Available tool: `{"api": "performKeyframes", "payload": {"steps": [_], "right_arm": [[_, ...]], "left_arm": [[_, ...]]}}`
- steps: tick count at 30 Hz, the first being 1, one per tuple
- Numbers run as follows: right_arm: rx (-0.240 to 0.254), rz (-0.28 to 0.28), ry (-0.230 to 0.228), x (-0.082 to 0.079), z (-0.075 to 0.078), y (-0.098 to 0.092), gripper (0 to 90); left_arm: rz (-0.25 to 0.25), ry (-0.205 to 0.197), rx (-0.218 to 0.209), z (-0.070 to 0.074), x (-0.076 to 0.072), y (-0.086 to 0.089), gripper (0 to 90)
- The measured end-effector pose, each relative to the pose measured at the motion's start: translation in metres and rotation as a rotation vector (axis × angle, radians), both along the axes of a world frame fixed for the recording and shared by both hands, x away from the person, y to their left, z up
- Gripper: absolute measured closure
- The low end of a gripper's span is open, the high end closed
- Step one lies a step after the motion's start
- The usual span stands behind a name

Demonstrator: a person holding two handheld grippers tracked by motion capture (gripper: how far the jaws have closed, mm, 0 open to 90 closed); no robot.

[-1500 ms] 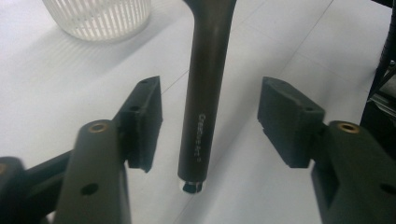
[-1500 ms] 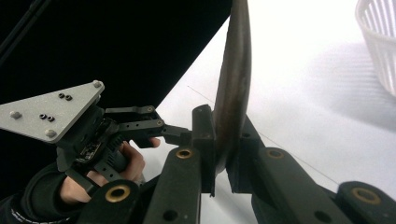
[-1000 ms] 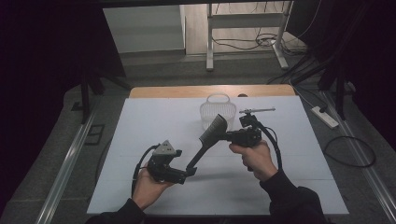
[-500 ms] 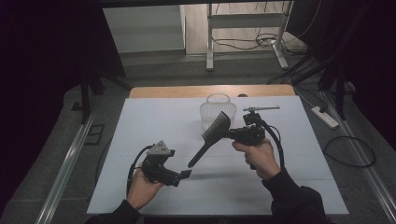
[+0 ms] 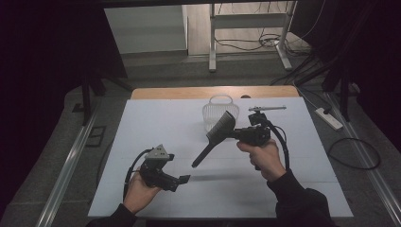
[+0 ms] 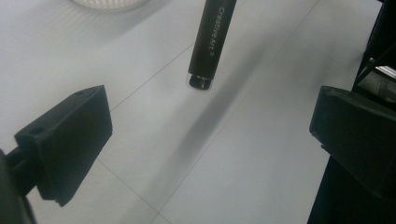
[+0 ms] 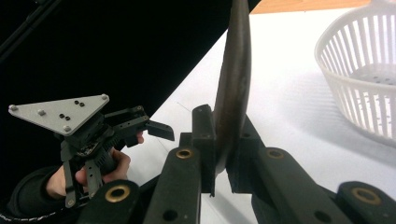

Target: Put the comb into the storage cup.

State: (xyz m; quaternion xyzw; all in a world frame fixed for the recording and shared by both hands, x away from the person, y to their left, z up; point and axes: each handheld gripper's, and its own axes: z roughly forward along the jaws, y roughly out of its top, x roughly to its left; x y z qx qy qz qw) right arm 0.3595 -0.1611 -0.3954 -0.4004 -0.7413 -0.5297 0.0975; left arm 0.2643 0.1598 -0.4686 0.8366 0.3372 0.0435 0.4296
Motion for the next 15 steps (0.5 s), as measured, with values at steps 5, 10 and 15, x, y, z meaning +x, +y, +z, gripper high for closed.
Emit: {"api": "performKeyframes", "payload": {"steps": [5, 10, 15], "right_arm": [[0.005, -0.011, -0.008, 0.001, 0.003, -0.003, 83.5], [0.006, -0.023, -0.018, 0.003, 0.005, -0.006, 83.5], [0.009, -0.033, -0.023, 0.005, 0.008, -0.009, 83.5]], "left_arm": [[0.003, 0.003, -0.046, 0.003, -0.003, 0.007, 0.0], [0.027, -0.009, -0.039, 0.006, -0.005, 0.016, 0.0], [0.039, -0.009, -0.055, 0.007, -0.008, 0.022, 0.0]]}}
